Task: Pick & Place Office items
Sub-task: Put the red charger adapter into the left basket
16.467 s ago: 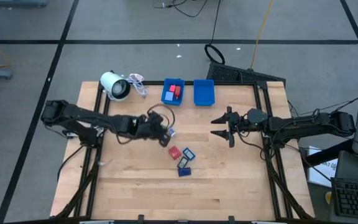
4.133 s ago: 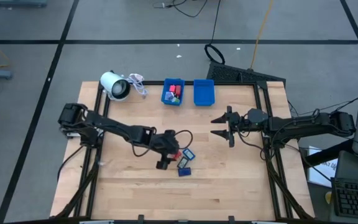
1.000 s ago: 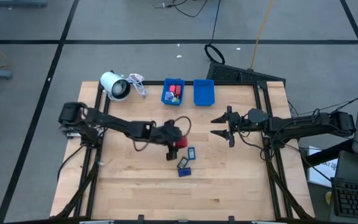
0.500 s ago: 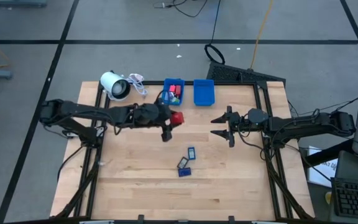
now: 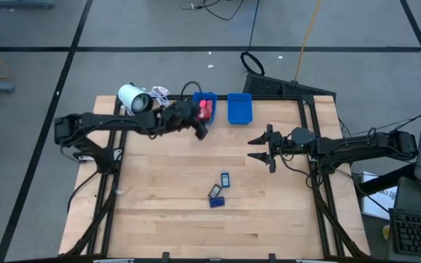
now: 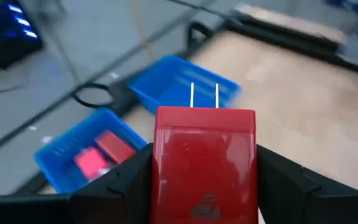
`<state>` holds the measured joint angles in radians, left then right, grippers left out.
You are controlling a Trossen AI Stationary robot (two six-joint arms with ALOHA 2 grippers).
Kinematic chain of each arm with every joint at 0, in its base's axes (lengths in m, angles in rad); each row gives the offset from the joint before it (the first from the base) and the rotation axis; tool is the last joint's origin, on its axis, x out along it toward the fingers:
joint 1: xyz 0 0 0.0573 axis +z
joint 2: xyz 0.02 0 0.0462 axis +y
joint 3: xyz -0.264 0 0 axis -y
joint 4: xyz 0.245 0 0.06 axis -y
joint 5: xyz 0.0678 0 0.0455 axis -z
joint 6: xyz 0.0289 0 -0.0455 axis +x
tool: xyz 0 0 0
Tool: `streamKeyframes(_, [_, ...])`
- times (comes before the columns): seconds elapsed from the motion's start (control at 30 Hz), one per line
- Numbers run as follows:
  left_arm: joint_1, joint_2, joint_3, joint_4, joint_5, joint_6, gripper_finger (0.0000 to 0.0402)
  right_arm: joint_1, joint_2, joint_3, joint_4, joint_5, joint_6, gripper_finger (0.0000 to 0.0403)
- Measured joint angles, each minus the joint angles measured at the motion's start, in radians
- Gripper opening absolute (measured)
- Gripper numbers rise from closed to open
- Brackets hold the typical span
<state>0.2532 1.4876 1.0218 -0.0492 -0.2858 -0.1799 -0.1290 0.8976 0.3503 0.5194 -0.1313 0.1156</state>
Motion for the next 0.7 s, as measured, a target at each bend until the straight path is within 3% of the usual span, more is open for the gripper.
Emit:
streamKeyframes(0.27, [0.168, 0.129, 0.000, 0.105, -0.009, -0.034, 0.0211, -0.001, 0.000, -0.001, 0.001, 0.003, -0.005, 0.0222])
streamKeyframes(0.47, [0.284, 0.224, 0.000, 0.133, 0.053, -0.133, 0.0211, -0.002, 0.000, -0.001, 0.000, 0.009, -0.020, 0.0222])
streamKeyframes(0.7, [0.342, 0.280, 0.001, 0.178, 0.067, -0.170, 0.0211, -0.002, 0.000, -0.001, 0.000, 0.031, -0.023, 0.0222])
